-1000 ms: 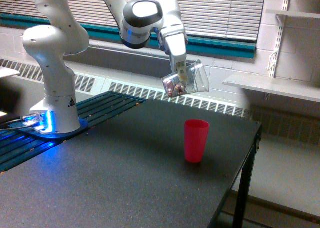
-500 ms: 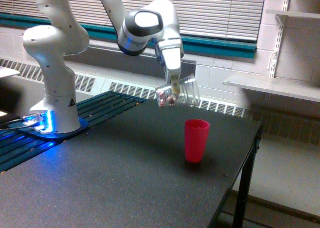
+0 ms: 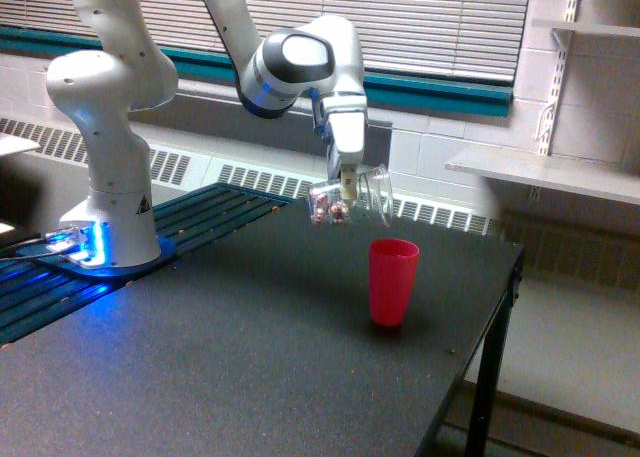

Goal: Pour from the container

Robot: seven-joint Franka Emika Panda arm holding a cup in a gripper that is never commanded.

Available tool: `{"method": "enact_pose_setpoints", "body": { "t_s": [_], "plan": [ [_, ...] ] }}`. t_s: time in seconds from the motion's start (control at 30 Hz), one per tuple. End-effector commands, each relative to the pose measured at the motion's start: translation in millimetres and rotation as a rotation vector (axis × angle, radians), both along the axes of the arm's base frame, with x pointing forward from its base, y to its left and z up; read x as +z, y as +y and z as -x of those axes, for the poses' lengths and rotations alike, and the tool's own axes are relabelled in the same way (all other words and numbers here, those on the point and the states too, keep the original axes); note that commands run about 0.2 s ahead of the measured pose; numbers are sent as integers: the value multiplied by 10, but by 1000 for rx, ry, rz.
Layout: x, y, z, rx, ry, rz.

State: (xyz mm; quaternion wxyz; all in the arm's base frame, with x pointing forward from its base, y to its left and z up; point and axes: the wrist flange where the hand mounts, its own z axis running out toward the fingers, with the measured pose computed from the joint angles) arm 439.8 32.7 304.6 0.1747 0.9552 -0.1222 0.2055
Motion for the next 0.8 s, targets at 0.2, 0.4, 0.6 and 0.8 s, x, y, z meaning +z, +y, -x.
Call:
{"method": "enact_pose_setpoints", "body": {
  "t_s": [0.2, 0.4, 0.6, 0.8],
  "plan": [
    [-31, 118, -39, -3, 16, 51],
    [-53, 149, -54, -1, 32, 80],
    [-63, 167, -75, -5, 45, 104],
    [-56, 230, -122, 5, 59, 133]
  ]
}}
